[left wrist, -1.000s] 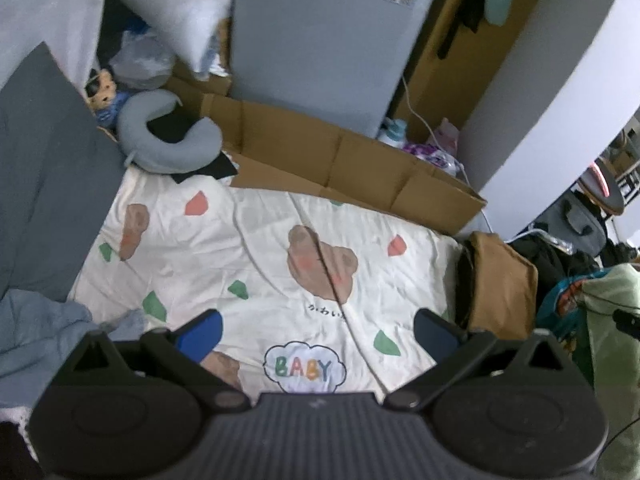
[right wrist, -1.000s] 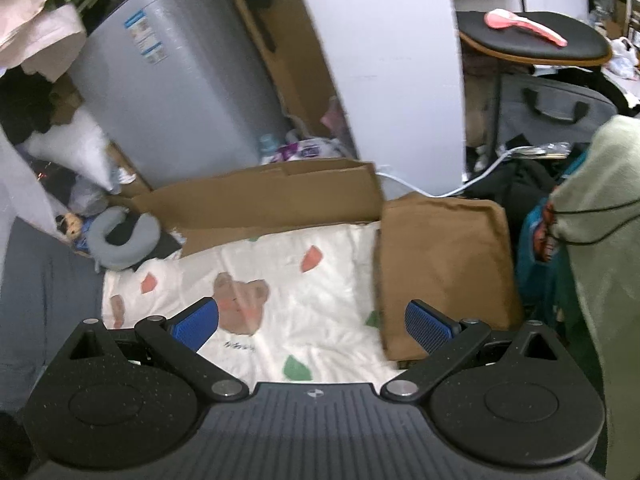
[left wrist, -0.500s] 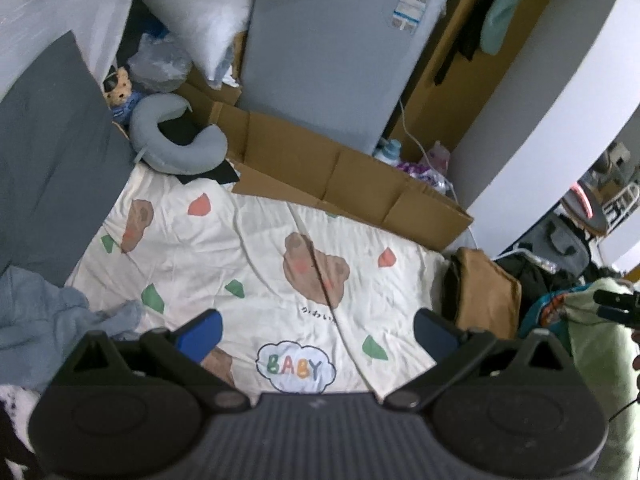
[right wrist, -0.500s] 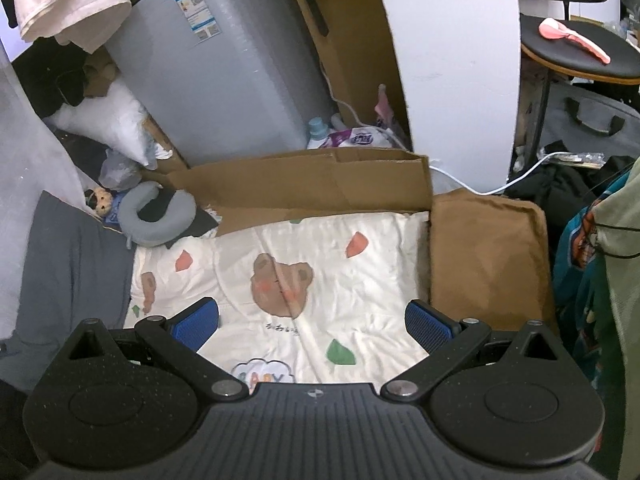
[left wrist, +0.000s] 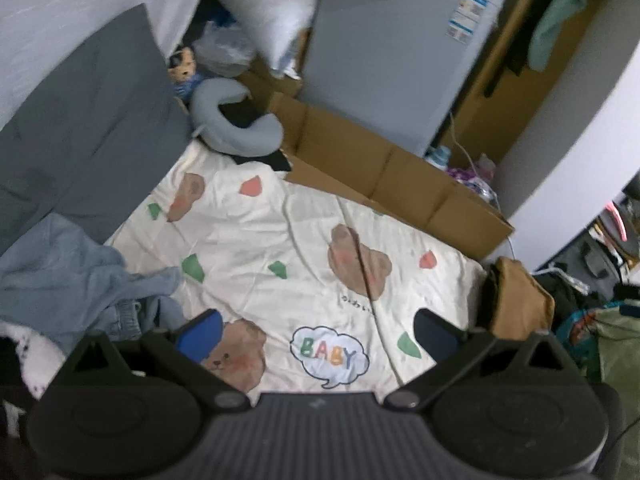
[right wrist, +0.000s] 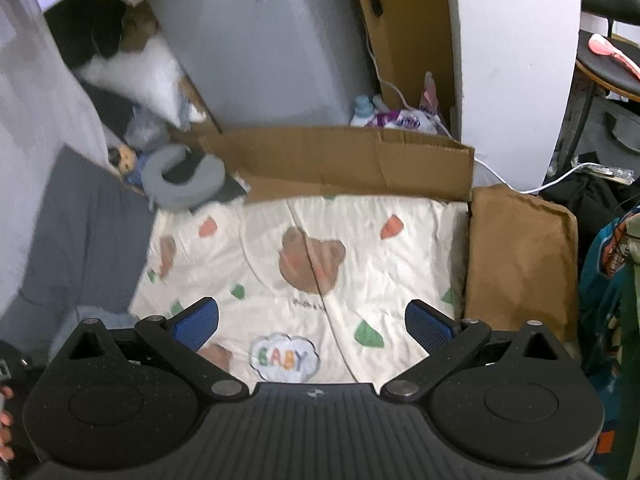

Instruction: Fold clothes

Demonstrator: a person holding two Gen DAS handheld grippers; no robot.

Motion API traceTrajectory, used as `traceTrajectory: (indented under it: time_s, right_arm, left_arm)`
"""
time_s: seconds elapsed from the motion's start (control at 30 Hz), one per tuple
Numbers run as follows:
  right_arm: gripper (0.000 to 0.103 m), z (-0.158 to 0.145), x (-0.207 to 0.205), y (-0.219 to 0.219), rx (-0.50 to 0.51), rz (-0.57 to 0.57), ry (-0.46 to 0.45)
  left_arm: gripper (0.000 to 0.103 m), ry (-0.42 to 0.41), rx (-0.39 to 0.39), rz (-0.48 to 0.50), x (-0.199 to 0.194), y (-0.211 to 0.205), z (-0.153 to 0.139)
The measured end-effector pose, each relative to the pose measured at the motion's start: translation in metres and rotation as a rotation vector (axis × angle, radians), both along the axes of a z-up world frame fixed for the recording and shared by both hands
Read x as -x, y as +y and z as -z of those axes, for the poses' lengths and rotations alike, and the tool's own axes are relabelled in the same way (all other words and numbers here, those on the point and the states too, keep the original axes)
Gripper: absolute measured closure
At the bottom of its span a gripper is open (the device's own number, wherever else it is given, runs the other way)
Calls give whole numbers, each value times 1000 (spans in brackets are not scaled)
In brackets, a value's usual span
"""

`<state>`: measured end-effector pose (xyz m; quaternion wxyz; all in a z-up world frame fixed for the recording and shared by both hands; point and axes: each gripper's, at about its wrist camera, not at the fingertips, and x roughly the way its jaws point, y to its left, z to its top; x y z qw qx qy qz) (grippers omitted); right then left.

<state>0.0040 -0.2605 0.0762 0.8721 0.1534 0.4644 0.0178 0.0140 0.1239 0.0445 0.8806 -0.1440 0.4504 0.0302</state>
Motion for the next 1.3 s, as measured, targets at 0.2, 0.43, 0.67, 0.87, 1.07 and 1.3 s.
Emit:
traceTrajectory:
  time_s: [0.2,0.43,0.67,0.87,1.07,1.3]
  right_arm:
    - [1,14,7,18,20,-33,23]
    - [1,35,13,33,37,-45,40]
    - [1,60,17,52,46,-62,71]
    - [1,76,17,76,69,-85,86]
    - [1,86,15,94,80,-102,90]
    - [1,94,10,108,111,-117,100]
  left_arm:
    - [0,-13,-2,-36,13,-12,8]
    - [0,5,-45,-46,16,-36,26]
    - [0,33,-62,-16,14,-62,47]
    - [0,43,-95,-8,16,-75,57]
    - [0,59,-129,-9,13,-79,64]
    - [0,99,-124,-27,9,-79,79]
